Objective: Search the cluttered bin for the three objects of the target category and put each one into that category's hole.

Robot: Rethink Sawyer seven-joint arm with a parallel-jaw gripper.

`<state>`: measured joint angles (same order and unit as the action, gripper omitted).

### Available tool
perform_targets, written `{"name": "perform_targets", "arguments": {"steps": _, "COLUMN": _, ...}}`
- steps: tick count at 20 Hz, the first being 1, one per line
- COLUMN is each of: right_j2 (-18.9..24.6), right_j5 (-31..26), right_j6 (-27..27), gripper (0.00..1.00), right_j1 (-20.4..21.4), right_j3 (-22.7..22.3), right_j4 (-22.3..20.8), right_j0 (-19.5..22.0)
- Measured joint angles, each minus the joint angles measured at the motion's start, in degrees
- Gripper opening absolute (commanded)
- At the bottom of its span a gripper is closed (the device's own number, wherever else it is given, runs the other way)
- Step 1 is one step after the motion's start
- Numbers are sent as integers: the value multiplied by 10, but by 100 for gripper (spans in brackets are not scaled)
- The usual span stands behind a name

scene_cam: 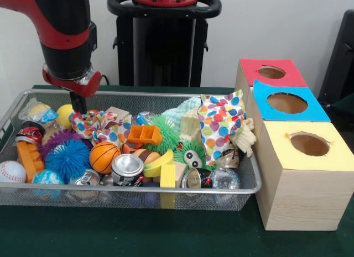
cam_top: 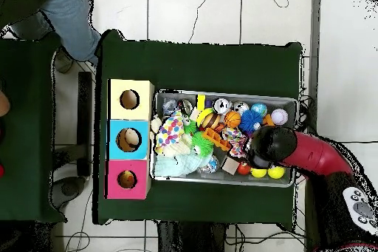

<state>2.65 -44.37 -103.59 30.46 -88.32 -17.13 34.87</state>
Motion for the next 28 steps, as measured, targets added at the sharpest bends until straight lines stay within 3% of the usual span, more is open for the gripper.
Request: {"name": "perform_targets", "arguments": {"steps": 28, "right_j2": 61, "right_j5": 0, "right_j6": 0, "gripper": 0, "right_j1": -53, "right_j3": 100, "right_j4": -67, "right_j0": 55}}
